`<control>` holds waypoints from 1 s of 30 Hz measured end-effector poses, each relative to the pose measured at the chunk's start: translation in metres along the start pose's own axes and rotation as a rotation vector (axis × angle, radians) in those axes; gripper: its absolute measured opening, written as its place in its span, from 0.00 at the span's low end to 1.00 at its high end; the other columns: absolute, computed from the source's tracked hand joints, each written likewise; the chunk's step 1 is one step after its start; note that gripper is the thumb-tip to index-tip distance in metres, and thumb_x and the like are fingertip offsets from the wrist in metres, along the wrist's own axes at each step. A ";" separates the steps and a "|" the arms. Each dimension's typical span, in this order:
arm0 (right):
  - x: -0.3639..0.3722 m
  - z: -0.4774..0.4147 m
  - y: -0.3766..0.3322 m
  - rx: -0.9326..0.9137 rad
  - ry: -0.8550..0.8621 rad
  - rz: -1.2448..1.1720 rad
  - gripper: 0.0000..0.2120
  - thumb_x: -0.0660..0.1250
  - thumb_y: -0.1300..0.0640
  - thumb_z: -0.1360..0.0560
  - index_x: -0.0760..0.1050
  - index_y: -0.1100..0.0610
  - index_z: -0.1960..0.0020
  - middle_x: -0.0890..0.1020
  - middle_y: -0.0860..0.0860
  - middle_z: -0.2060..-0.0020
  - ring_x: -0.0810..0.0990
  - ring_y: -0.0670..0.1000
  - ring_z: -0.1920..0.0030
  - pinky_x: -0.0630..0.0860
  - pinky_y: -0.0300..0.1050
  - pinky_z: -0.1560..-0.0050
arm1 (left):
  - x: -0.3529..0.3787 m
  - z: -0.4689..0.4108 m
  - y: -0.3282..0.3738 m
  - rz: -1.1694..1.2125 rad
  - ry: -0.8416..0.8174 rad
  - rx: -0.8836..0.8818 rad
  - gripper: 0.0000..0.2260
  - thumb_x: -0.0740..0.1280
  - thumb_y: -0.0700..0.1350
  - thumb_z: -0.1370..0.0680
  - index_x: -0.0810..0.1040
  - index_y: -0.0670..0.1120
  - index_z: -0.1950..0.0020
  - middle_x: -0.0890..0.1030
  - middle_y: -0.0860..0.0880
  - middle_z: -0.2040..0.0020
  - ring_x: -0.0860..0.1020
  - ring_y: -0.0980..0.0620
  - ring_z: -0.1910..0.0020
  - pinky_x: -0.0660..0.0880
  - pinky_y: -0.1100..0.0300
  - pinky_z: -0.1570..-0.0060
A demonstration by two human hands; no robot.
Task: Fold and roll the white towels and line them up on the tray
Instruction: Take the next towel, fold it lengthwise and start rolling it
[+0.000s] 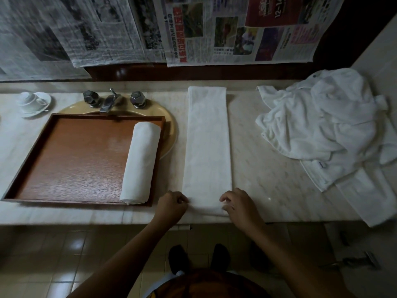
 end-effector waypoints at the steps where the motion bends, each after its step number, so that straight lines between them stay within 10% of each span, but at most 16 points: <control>1: 0.004 0.001 -0.005 -0.040 -0.010 0.038 0.11 0.71 0.64 0.24 0.81 0.48 0.48 0.76 0.44 0.50 0.76 0.41 0.52 0.79 0.40 0.53 | -0.001 0.001 0.003 -0.027 0.040 0.013 0.06 0.70 0.41 0.20 0.83 0.47 0.44 0.76 0.52 0.47 0.76 0.60 0.60 0.70 0.73 0.68; 6: 0.023 0.020 -0.021 -0.211 -0.001 0.243 0.18 0.70 0.70 0.29 0.81 0.51 0.46 0.77 0.47 0.49 0.75 0.49 0.49 0.78 0.47 0.54 | 0.025 0.019 0.020 -0.331 0.023 0.432 0.18 0.75 0.31 0.31 0.78 0.49 0.48 0.74 0.51 0.50 0.71 0.53 0.55 0.70 0.62 0.63; 18: 0.017 0.012 -0.022 -0.211 -0.043 0.314 0.23 0.67 0.68 0.29 0.76 0.49 0.37 0.77 0.45 0.42 0.74 0.50 0.42 0.71 0.46 0.42 | 0.027 0.024 0.026 -0.622 0.062 0.636 0.29 0.77 0.41 0.37 0.73 0.47 0.38 0.78 0.49 0.51 0.77 0.48 0.56 0.78 0.50 0.48; 23: 0.011 0.009 -0.015 -0.129 -0.089 0.286 0.23 0.69 0.66 0.28 0.75 0.46 0.38 0.80 0.41 0.42 0.76 0.48 0.40 0.68 0.48 0.42 | 0.018 0.009 0.023 -0.462 -0.052 0.507 0.10 0.66 0.40 0.23 0.78 0.50 0.43 0.79 0.52 0.48 0.73 0.50 0.49 0.70 0.57 0.49; 30: 0.011 0.024 -0.035 -0.232 0.115 0.308 0.23 0.64 0.66 0.27 0.79 0.52 0.34 0.80 0.49 0.38 0.77 0.53 0.39 0.77 0.51 0.43 | 0.006 -0.028 0.023 -0.212 -0.251 0.202 0.08 0.69 0.39 0.20 0.87 0.49 0.47 0.85 0.53 0.50 0.77 0.64 0.58 0.74 0.72 0.56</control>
Point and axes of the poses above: each hand's wrist, its own z-axis away from the middle knuckle, its own x-axis out of the palm, y = z × x, the point moved 7 cm from there along -z, towards the middle knuckle
